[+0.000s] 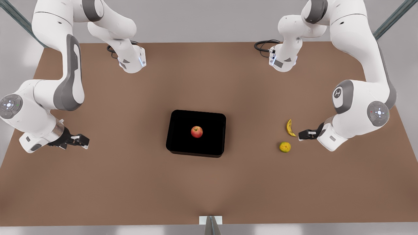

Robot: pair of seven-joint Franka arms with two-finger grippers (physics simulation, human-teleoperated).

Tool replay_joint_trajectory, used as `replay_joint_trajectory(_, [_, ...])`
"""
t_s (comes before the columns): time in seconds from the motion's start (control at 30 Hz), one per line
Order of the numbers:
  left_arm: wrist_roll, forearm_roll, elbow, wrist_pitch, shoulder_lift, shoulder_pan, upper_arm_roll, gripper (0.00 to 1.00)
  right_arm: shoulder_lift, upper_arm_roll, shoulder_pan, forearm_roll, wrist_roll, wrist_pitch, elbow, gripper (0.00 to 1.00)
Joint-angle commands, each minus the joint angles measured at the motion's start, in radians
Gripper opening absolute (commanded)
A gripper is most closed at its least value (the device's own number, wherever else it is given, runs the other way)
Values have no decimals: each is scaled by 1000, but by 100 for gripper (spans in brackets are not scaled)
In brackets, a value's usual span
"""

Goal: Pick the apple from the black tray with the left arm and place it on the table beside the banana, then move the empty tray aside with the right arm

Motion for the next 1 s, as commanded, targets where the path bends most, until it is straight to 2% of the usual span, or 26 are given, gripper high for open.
replay_joint_trajectory(0.0, [-48,7,-1,24,-2,-11,0,100,0,5,4,1,-22,1,0,100])
replay_joint_trajectory(0.07, [-40,4,23,45,0,-19,6,100,0,6,8,-1,-22,1,0,100])
replay_joint_trajectory(0.1, [-35,-15,19,122,26,-22,0,100,0,5,8,-2,-22,1,0,100])
replay_joint_trajectory(0.13, [-50,22,28,174,29,-115,-5,100,0,6,10,-2,-22,1,0,100])
replay_joint_trajectory(0.17, [-228,68,49,183,39,-252,-5,100,0,6,10,-2,-22,1,0,100])
replay_joint_trajectory(0.2, [-368,70,127,182,96,-353,-5,100,12,5,16,-4,-22,1,0,100])
replay_joint_trajectory(0.33, [-728,223,121,182,136,-659,-5,100,192,-1,11,-5,-31,29,77,100])
replay_joint_trajectory(0.4, [-851,220,114,182,159,-748,-5,100,186,-1,13,-5,-27,7,117,100])
replay_joint_trajectory(0.47, [-894,205,114,224,250,-804,-8,98,123,-3,13,-5,-27,-75,118,100])
replay_joint_trajectory(0.6, [-900,196,11,251,257,-832,-8,100,103,-4,11,-5,-25,-106,155,100])
replay_joint_trajectory(0.63, [-998,194,3,339,270,-841,-8,100,103,-1,14,-4,-25,-108,155,100])
replay_joint_trajectory(0.7, [-1028,156,5,393,282,-831,-6,100,105,0,16,-5,-25,-106,155,100])
replay_joint_trajectory(0.83, [-980,167,22,524,368,-788,0,100,105,2,14,-5,-24,-106,155,100])
replay_joint_trajectory(0.9, [-973,168,140,550,467,-786,14,100,106,2,16,-7,-24,-106,155,100])
replay_joint_trajectory(0.97, [-980,170,141,593,500,-792,15,100,105,2,16,-7,-24,-106,155,100])
